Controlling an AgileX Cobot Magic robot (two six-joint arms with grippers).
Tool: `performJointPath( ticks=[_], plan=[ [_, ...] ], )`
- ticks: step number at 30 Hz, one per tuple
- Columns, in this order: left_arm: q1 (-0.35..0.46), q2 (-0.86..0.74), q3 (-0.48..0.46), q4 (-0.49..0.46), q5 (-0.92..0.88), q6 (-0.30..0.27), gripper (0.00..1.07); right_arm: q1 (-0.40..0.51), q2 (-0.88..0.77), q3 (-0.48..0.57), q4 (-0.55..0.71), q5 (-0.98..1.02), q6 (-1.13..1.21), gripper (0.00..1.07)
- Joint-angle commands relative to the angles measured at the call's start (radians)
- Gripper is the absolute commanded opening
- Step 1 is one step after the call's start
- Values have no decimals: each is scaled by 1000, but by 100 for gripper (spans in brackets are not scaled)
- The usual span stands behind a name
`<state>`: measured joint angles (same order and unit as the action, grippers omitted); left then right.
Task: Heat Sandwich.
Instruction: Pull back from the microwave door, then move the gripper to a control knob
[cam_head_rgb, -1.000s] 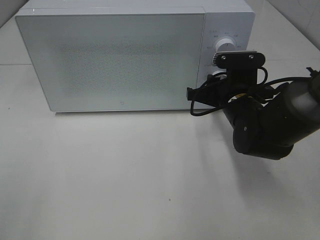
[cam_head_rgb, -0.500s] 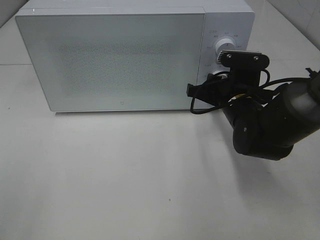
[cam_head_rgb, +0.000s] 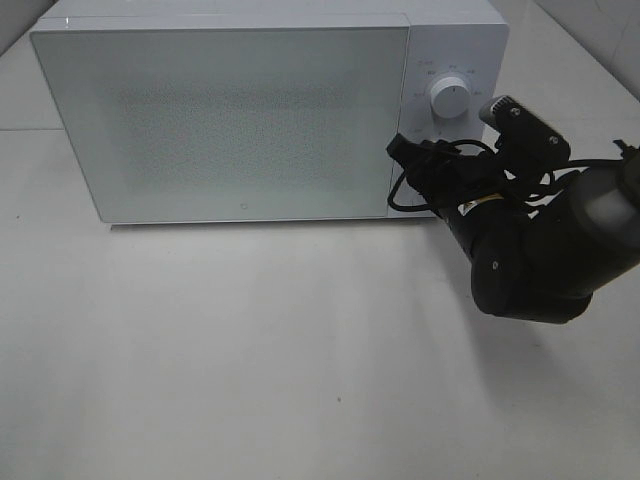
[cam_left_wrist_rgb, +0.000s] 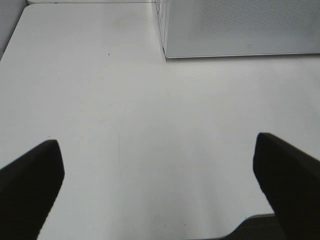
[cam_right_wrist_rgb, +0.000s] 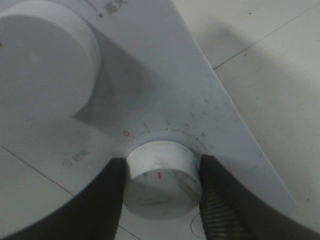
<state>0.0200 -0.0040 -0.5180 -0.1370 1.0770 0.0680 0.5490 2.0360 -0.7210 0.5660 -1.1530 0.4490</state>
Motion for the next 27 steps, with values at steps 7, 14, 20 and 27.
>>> performJointPath(
  ticks=[7, 14, 20, 27],
  plan=[
    [5, -17, 1, -7, -4, -4, 98, 0, -12, -15, -99, 2, 371, 12],
    [5, -17, 1, -7, -4, -4, 98, 0, -12, -15, -119, 2, 623, 12],
    [5, -17, 1, -7, -4, -4, 98, 0, -12, -15, -118, 0, 807, 13],
    [5, -17, 1, -7, -4, -4, 98, 0, -12, -15, -118, 0, 932, 13]
  ],
)
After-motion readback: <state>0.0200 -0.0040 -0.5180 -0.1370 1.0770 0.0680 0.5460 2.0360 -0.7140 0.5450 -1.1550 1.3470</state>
